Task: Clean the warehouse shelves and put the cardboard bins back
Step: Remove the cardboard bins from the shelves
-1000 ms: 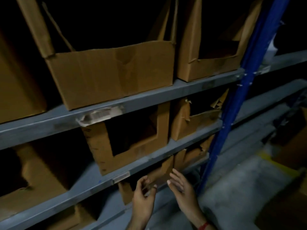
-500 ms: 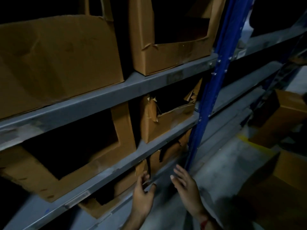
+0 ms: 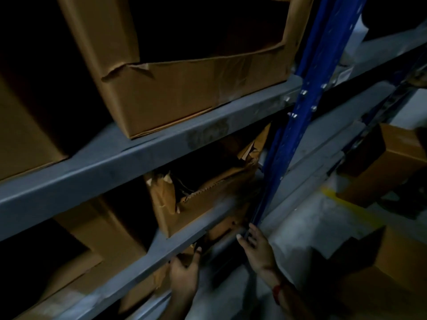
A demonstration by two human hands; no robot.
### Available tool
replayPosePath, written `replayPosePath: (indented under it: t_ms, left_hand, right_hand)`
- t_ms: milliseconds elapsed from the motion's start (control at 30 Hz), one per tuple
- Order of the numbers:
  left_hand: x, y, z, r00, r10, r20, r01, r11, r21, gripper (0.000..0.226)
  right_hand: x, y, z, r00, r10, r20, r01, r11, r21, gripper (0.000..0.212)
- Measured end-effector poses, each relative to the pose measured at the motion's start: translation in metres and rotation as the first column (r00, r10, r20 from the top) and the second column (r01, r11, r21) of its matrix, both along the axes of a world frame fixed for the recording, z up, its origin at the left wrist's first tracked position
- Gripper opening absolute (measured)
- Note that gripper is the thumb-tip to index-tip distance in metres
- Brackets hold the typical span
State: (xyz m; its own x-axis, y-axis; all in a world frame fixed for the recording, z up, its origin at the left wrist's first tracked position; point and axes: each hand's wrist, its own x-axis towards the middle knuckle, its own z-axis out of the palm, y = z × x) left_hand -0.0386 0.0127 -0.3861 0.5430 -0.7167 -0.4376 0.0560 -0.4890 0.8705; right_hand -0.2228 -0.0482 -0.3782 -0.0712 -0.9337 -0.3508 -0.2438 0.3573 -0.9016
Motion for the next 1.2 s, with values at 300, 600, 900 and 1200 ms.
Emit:
replayPosePath:
  t_ms: [300,600,900,1200]
  left_hand:
    - [-0.016,-0.019,0.004,0.959,0.267,0.092,-0.265,0.964,-0.036,0.031]
    - [-0.044,-0.024,0.013,0.854,0.397,0.336,-0.415,0.910,-0.020,0.020]
    - [-0.066,0.002,-0.002,0.788,0.376,0.487,-0.420,0.907,-0.021,0.078]
    - [-0.070,0.035,0.020,0.913,-0.021,0.406,-0.108,0.951,0.291,0.102]
  right_hand:
    - [-0.025,-0.077,0.021,0.991,0.089,-0.101,-0.092,0.996,-0.021,0.042]
    - [-0.036,-0.108,0.023,0.865,0.291,-0.409,-0.347,0.935,-0.068,0.030]
    - [-0.048,-0.142,0.032,0.605,0.551,-0.574,-0.582,0.799,0.153,0.045]
    - [-0.056,-0.146,0.025,0.496,0.553,-0.669,-0.617,0.767,0.177,0.021]
